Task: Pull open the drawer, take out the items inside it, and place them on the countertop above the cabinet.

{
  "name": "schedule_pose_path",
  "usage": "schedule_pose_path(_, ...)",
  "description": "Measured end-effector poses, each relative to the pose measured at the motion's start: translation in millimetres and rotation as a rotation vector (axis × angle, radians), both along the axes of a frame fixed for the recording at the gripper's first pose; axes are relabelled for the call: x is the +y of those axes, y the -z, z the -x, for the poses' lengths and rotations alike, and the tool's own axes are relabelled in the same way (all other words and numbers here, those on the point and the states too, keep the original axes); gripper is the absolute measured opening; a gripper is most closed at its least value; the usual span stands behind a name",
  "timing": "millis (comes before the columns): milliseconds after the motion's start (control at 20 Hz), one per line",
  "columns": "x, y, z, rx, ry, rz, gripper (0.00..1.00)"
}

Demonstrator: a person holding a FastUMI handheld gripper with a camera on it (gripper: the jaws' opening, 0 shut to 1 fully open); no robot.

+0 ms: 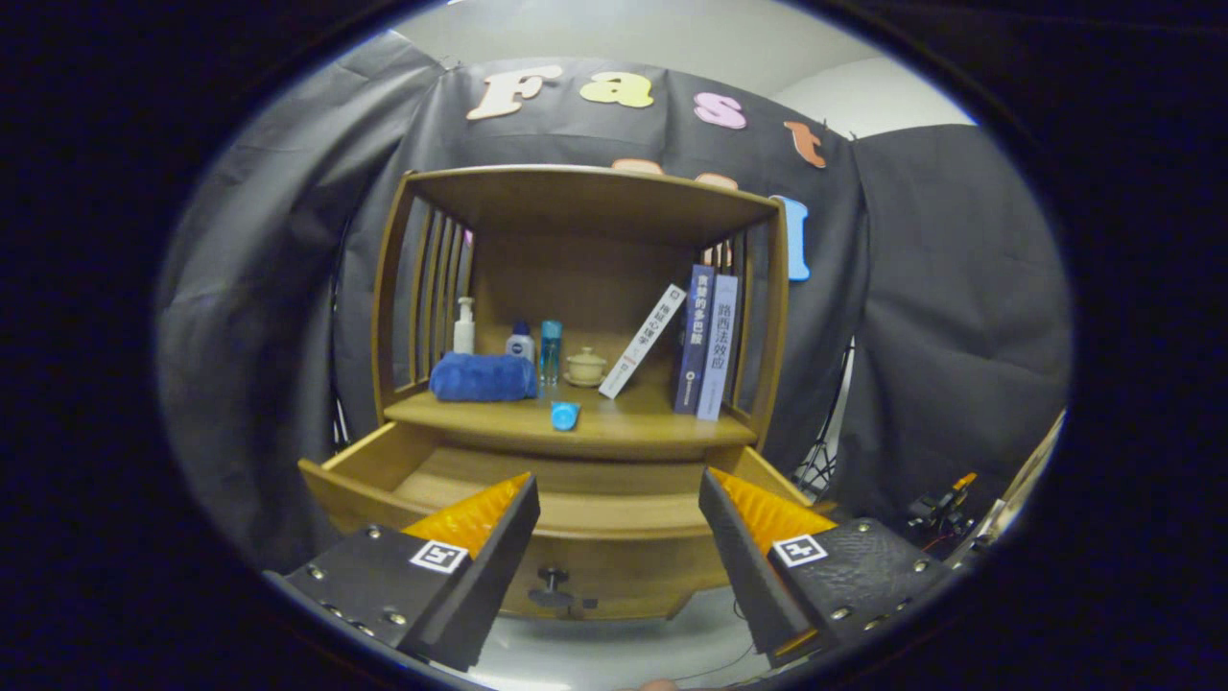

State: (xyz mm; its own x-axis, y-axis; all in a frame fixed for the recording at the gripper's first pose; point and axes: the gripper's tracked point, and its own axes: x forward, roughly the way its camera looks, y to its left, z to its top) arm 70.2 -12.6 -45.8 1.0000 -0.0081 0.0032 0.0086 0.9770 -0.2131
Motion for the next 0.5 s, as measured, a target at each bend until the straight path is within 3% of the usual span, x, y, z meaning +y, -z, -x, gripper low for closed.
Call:
schedule_pose_path(250, -3.5, 65.2, 6.5, 0.04, -0.041, 0.01, 1.0)
schedule_pose_path(400, -20.7, 89.5, 17.5, 0.015, 0.001, -0.009, 1.0)
schedule_pose_path(500, -4.4, 100.3, 21.6, 0.055, -0.046, -0.043, 1.0)
